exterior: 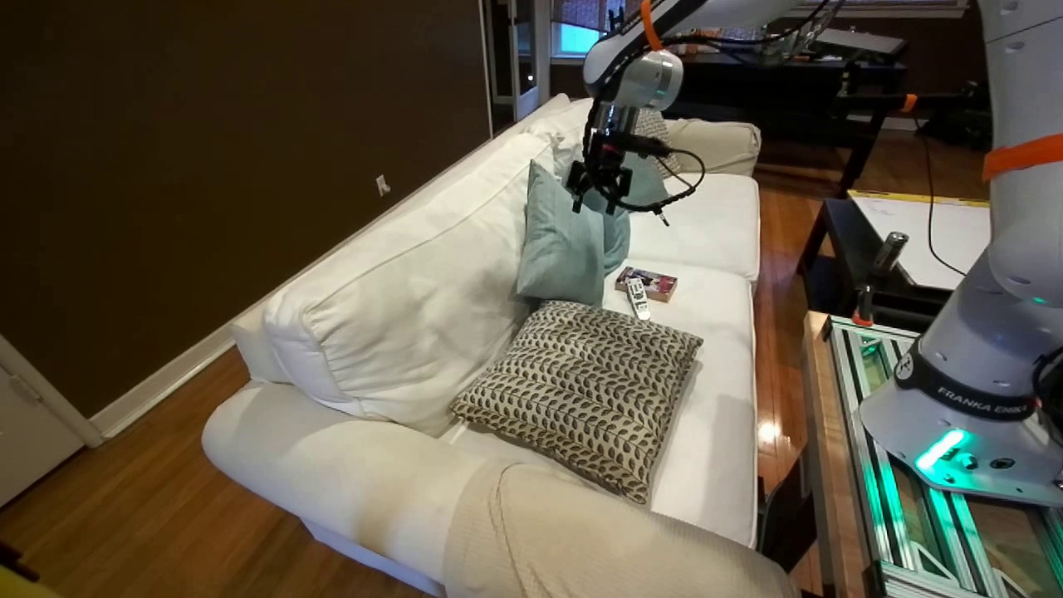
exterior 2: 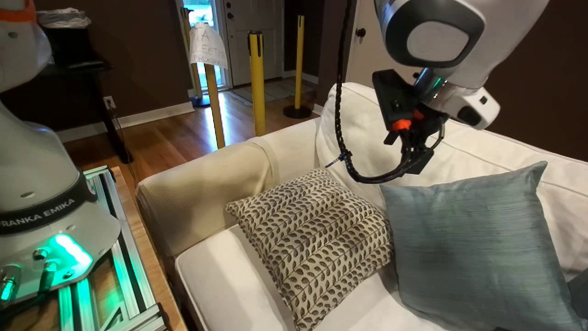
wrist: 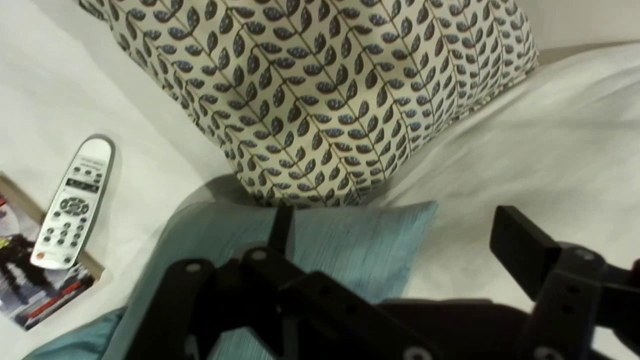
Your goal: Put the pillows upright
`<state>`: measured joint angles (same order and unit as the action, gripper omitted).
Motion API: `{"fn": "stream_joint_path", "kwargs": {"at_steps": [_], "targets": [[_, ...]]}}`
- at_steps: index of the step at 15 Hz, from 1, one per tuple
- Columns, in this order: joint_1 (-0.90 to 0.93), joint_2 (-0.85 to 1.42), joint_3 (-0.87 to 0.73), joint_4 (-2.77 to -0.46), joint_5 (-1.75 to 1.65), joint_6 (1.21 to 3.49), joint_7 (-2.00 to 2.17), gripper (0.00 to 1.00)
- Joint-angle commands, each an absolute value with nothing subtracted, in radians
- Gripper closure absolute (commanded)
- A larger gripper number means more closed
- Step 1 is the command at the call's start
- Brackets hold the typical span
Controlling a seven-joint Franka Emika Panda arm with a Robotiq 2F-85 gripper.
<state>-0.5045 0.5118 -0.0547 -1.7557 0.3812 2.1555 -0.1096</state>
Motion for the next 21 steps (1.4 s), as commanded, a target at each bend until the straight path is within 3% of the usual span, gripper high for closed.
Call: {"fn": "stream_joint_path", "kwargs": {"at_steps": [1, 9, 15, 21], "targets": [[-0.423, 0.601, -0.061, -1.736, 0.385, 2.096, -0.106, 0.0], [-0.21, 0.779, -0.11, -1.749, 0.195, 2.327, 0.021, 0.0], [-0.199, 0.888, -0.086, -1.724, 0.181, 2.593, 0.019, 0.0], [-0.187, 0.991, -0.098, -1.598, 0.167, 2.573, 0.067, 0.0]]}}
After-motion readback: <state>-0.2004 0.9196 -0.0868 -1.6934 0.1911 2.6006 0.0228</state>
